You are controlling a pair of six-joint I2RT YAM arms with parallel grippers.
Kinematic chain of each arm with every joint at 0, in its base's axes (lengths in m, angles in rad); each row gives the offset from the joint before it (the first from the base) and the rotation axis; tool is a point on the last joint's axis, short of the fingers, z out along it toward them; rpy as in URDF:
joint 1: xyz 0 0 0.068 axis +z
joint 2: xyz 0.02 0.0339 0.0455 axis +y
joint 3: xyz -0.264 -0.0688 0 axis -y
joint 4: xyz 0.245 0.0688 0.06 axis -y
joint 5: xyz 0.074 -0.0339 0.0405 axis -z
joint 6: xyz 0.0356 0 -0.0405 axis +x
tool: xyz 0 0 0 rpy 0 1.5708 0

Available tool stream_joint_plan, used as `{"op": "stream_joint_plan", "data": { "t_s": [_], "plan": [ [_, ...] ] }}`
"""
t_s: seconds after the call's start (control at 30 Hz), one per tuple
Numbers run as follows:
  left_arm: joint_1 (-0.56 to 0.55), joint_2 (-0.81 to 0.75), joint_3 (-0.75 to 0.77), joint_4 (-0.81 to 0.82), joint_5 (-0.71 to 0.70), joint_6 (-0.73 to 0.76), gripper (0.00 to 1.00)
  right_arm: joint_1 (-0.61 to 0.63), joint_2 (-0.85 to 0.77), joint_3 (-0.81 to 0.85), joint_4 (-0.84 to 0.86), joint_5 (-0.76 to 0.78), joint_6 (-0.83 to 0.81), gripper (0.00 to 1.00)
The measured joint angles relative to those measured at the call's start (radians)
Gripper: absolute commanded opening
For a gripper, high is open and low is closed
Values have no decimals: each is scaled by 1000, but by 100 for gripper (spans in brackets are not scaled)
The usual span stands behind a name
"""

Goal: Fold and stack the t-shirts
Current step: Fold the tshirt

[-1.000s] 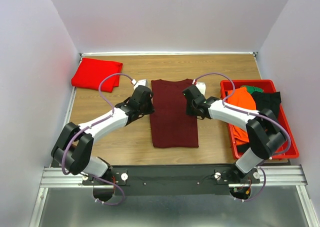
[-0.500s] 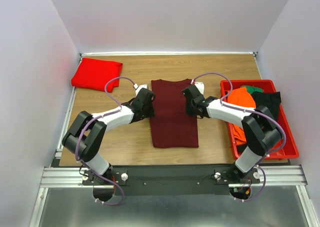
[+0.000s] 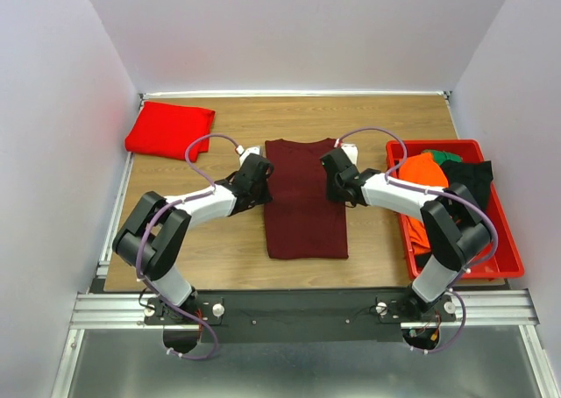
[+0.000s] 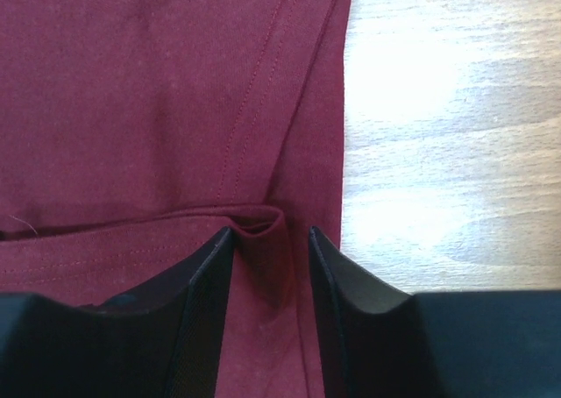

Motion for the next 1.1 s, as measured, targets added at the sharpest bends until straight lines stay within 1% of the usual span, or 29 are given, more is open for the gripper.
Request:
{"op": "stream_joint_plan", "data": {
  "t_s": [0.03, 0.07, 0.1, 0.13, 0.17, 0.2, 0.23, 0.27, 0.4, 0.5, 0.67, 0.77, 0.93, 1.1],
  "plan": [
    [0, 0, 0, 3, 4, 2, 17, 0, 0, 0, 2, -2, -3, 35],
    [0, 0, 0, 5, 6, 2, 15, 0, 0, 0, 5, -4, -3, 27],
    [0, 0, 1, 7, 9, 3, 10, 0, 0, 0, 7, -6, -3, 22],
    [0, 0, 1, 9, 12, 5, 9, 0, 0, 0, 9, -8, -2, 18],
    [0, 0, 2, 12, 17, 8, 7, -1, 0, 0, 10, -11, -5, 10],
    [0, 0, 2, 15, 23, 13, 2, -1, 0, 0, 12, -15, -5, 6],
    [0, 0, 2, 17, 30, 18, 0, -1, 0, 0, 13, -18, -1, 3],
    [1, 0, 3, 19, 35, 20, 0, -1, 0, 0, 14, -21, -1, 0],
    [1, 0, 5, 27, 68, 34, 0, -1, -16, -1, 12, -24, 5, 0],
    [2, -11, 5, 27, 93, 45, 0, -1, -77, -10, 0, -24, 16, 0],
    [-2, -54, 21, 36, 134, 62, 0, -1, -229, -11, -29, -19, 40, 0],
    [-6, -62, 51, 53, 151, 70, 0, -1, -258, -11, -40, -5, 48, 0],
    [-7, -30, 88, 89, 169, 74, 0, -1, -197, -11, -57, 34, 64, 0],
    [-7, 62, 100, 107, 171, 72, 0, -16, -77, -9, -69, 67, 69, 1]
  ]
}}
